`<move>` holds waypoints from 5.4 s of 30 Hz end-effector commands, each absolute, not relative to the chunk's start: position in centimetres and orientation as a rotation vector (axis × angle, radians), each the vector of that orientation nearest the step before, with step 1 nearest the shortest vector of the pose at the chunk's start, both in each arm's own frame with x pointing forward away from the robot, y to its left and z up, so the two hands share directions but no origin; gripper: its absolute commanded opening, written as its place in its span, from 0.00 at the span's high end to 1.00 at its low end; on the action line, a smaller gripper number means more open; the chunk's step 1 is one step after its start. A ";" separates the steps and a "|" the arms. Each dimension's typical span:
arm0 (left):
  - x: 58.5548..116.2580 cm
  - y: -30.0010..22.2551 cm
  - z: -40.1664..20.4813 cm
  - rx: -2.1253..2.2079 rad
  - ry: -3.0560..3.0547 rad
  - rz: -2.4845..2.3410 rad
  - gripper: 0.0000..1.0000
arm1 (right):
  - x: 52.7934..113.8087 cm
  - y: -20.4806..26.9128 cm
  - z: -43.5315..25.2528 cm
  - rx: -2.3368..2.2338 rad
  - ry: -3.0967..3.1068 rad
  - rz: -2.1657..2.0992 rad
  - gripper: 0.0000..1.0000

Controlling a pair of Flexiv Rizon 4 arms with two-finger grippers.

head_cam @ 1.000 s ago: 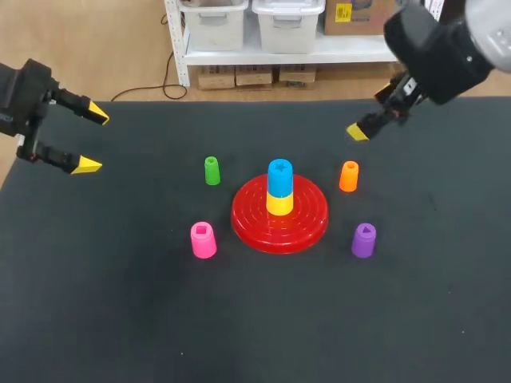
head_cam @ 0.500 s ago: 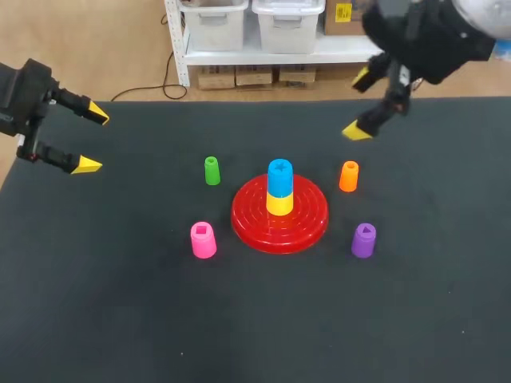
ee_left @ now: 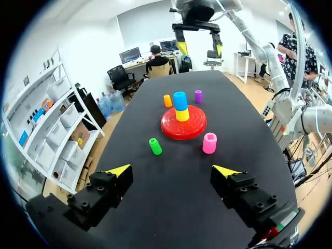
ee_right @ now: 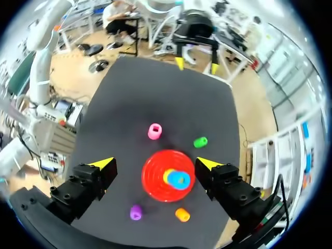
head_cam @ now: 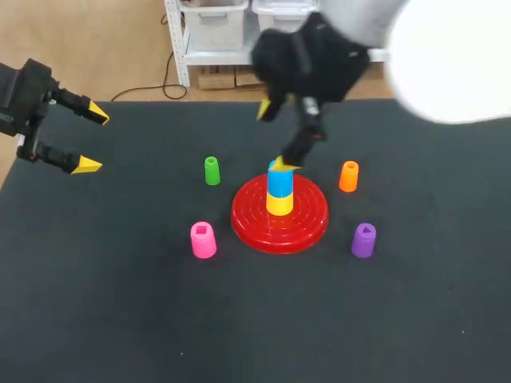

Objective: Pick up and stack the cylinders on the red base in this order: pink,purple,orange,green

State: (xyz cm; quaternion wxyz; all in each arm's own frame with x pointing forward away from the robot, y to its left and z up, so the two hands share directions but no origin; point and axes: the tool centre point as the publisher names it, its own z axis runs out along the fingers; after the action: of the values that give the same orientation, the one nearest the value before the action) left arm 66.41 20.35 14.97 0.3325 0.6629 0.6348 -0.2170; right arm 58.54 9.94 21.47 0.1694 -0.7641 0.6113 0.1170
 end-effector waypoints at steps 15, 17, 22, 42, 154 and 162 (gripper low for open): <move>66.5 20.3 14.9 1.733 1.657 -0.567 0.00 | 58.1 18.3 13.5 -2.460 1.728 0.175 0.00; 66.5 20.3 14.9 1.733 1.657 -0.567 0.00 | 58.1 18.6 12.5 -2.478 1.731 0.145 0.00; 66.5 20.3 14.9 1.733 1.657 -0.567 0.00 | 58.2 18.8 10.8 -2.483 1.767 0.130 0.00; 66.5 20.3 14.9 1.733 1.657 -0.567 0.00 | 58.8 19.7 5.5 -2.479 1.817 0.088 0.00; 66.5 20.3 14.9 1.733 1.657 -0.567 0.00 | 64.2 8.2 17.6 -2.222 2.260 0.203 1.00; 66.5 20.3 14.9 1.733 1.657 -0.567 0.00 | 64.8 7.9 16.6 -2.238 2.293 0.156 1.00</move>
State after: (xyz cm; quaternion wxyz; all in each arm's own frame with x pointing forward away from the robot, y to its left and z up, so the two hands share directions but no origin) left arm 66.41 20.34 14.98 0.3325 0.6629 0.6348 -0.2170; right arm 64.57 7.79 16.93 -0.0292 -0.6981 0.7137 0.0502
